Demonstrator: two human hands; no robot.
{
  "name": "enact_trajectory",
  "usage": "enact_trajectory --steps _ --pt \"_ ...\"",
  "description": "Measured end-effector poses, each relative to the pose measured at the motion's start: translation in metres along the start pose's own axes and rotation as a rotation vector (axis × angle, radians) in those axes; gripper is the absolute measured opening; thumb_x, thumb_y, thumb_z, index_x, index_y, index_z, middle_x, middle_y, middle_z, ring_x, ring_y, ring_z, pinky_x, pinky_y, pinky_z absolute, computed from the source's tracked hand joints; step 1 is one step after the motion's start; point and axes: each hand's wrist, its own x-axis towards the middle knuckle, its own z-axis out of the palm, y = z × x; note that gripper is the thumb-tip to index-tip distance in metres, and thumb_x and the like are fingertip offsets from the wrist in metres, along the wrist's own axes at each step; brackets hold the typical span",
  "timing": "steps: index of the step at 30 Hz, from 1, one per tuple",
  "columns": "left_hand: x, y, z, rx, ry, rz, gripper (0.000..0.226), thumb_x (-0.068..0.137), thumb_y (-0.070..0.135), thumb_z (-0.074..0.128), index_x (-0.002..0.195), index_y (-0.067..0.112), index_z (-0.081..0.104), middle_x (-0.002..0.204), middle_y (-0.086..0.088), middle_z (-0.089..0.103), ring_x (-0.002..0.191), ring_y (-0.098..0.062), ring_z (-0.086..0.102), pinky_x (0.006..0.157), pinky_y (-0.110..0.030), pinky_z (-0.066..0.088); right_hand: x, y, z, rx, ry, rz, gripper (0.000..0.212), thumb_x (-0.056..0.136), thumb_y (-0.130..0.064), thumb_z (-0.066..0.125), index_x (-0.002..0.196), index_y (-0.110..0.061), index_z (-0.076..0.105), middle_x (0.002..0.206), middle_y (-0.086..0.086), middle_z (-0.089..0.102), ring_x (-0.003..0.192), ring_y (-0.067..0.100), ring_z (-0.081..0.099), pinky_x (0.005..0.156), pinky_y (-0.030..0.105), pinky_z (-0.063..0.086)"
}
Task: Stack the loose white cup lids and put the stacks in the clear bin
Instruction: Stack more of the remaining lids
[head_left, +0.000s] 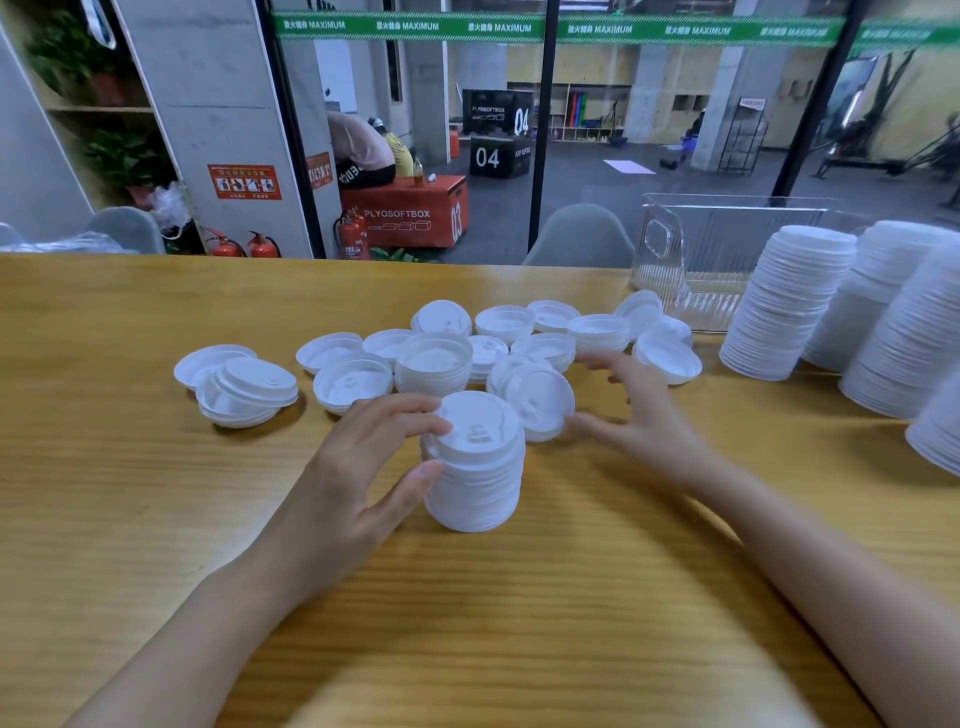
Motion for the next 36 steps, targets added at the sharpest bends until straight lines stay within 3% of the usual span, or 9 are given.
enact_trajectory --steps 3,6,10,13,16,18,22,31,36 --pt "0.0 0.0 0.0 -0.005 -0.001 -0.006 0.031 0.1 0.049 0.045 0.121 0.03 0.058 0.13 0.01 0.055 0.125 -0.014 0.052 0.105 -0.02 0.035 -0.002 0.001 0.01 -0.178 -0.048 -0.17 0.07 0.074 -0.052 0.073 0.138 -0.034 0.048 0.143 -0.015 0.045 0.128 0.019 0.037 0.108 0.037 0.031" --pt "0.0 0.0 0.0 -0.005 -0.005 -0.006 0.031 0.099 0.048 0.046 0.121 0.03 0.058 0.131 0.01 0.055 0.125 -0.016 0.052 0.105 -0.02 0.035 0.001 -0.003 0.014 -0.251 -0.051 -0.187 0.066 0.078 -0.043 0.078 0.137 -0.041 0.049 0.146 -0.021 0.039 0.13 0.017 0.032 0.106 0.039 0.029" --pt "0.0 0.001 -0.001 -0.006 -0.007 -0.014 0.031 0.099 0.051 0.045 0.121 0.032 0.057 0.131 0.013 0.054 0.123 -0.015 0.052 0.104 -0.019 0.035 0.002 -0.001 0.017 -0.275 -0.005 -0.202 0.053 0.082 -0.038 0.077 0.131 -0.041 0.056 0.142 -0.02 0.046 0.127 0.015 0.035 0.103 0.043 0.032" --pt "0.0 0.002 -0.001 -0.007 -0.006 -0.01 0.032 0.099 0.049 0.046 0.123 0.03 0.056 0.131 0.013 0.054 0.124 -0.015 0.052 0.104 -0.018 0.034 0.002 -0.006 0.016 -0.212 0.06 -0.179 0.044 0.079 -0.051 0.069 0.122 -0.043 0.061 0.134 -0.017 0.053 0.124 0.018 0.041 0.103 0.049 0.035" --pt "0.001 0.002 -0.002 -0.019 0.017 -0.012 0.034 0.097 0.041 0.051 0.129 0.027 0.052 0.134 0.012 0.053 0.127 -0.014 0.049 0.105 -0.019 0.033 -0.001 -0.026 0.007 0.017 0.119 -0.134 0.038 0.077 -0.059 0.062 0.113 -0.046 0.063 0.13 -0.018 0.057 0.123 0.014 0.045 0.107 0.03 0.032" --pt "0.001 0.001 -0.002 -0.027 0.055 -0.018 0.037 0.096 0.036 0.052 0.132 0.026 0.049 0.134 0.013 0.052 0.128 -0.013 0.049 0.105 -0.02 0.034 -0.003 -0.046 -0.001 0.175 0.076 -0.111 0.036 0.078 -0.056 0.065 0.112 -0.044 0.066 0.127 -0.022 0.06 0.125 0.007 0.046 0.1 0.014 0.031" --pt "0.001 0.0 -0.003 -0.034 0.118 -0.039 0.041 0.096 0.037 0.051 0.136 0.025 0.047 0.137 0.011 0.051 0.131 -0.014 0.047 0.107 -0.024 0.036 -0.007 -0.082 -0.004 0.285 -0.149 -0.175 0.03 0.08 -0.041 0.072 0.11 -0.037 0.071 0.119 -0.026 0.064 0.123 -0.001 0.051 0.093 0.007 0.032" --pt "0.002 0.002 -0.003 0.007 0.092 0.017 0.034 0.096 0.031 0.052 0.129 0.021 0.053 0.133 0.008 0.054 0.128 -0.012 0.048 0.106 -0.019 0.032 -0.014 -0.089 0.007 0.176 -0.215 -0.187 0.032 0.073 -0.047 0.076 0.104 -0.048 0.072 0.122 -0.029 0.058 0.123 0.005 0.044 0.099 0.01 0.03" --pt "0.0 0.002 -0.003 0.004 0.07 0.016 0.03 0.097 0.033 0.052 0.125 0.025 0.055 0.131 0.005 0.055 0.126 -0.015 0.05 0.106 -0.022 0.035 -0.017 -0.086 0.01 0.148 -0.193 -0.235 0.038 0.069 -0.06 0.069 0.106 -0.05 0.069 0.123 -0.028 0.056 0.121 0.01 0.044 0.105 0.028 0.034"
